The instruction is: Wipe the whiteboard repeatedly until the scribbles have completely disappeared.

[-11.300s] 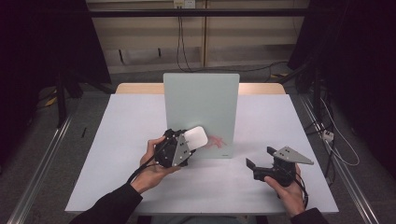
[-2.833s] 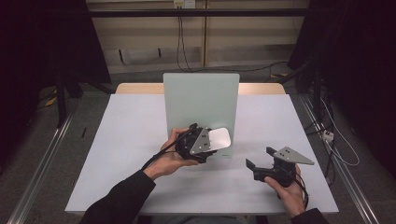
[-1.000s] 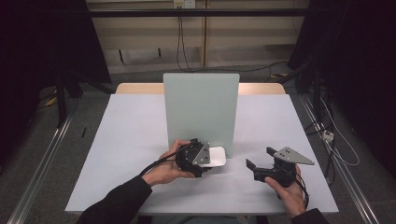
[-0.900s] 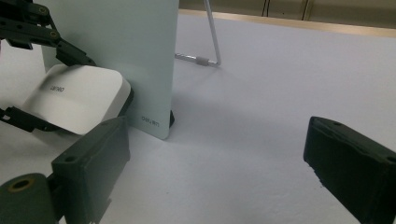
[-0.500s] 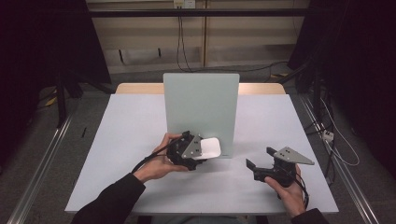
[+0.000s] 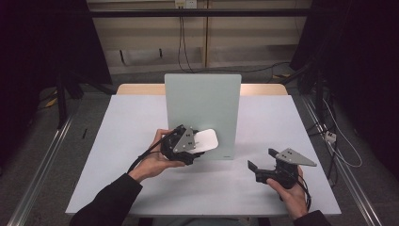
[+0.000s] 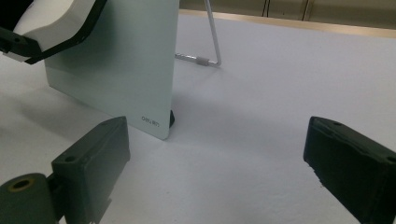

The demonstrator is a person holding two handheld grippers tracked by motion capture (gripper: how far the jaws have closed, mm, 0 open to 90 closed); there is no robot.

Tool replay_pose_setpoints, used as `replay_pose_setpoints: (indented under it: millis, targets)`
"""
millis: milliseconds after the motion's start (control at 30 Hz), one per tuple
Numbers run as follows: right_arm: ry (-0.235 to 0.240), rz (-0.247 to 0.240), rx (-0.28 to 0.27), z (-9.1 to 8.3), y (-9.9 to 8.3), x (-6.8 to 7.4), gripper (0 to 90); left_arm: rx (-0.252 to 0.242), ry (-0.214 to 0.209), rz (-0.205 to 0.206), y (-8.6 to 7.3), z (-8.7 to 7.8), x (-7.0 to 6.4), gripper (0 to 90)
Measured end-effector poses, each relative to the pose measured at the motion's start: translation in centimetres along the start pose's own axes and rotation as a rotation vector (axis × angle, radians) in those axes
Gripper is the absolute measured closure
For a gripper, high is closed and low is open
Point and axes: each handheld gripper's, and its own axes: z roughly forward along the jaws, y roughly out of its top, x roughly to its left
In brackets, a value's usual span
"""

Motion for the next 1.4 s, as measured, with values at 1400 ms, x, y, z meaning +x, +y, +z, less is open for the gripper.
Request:
replay_pose_setpoints:
  millis: [1400]
  targets:
    - [0.013, -0.002, 0.002, 0.3, 0.1, 0.1, 7.5, 0.000, -0.139, -0.349, -1.8, -2.3, -0.9, 31.1]
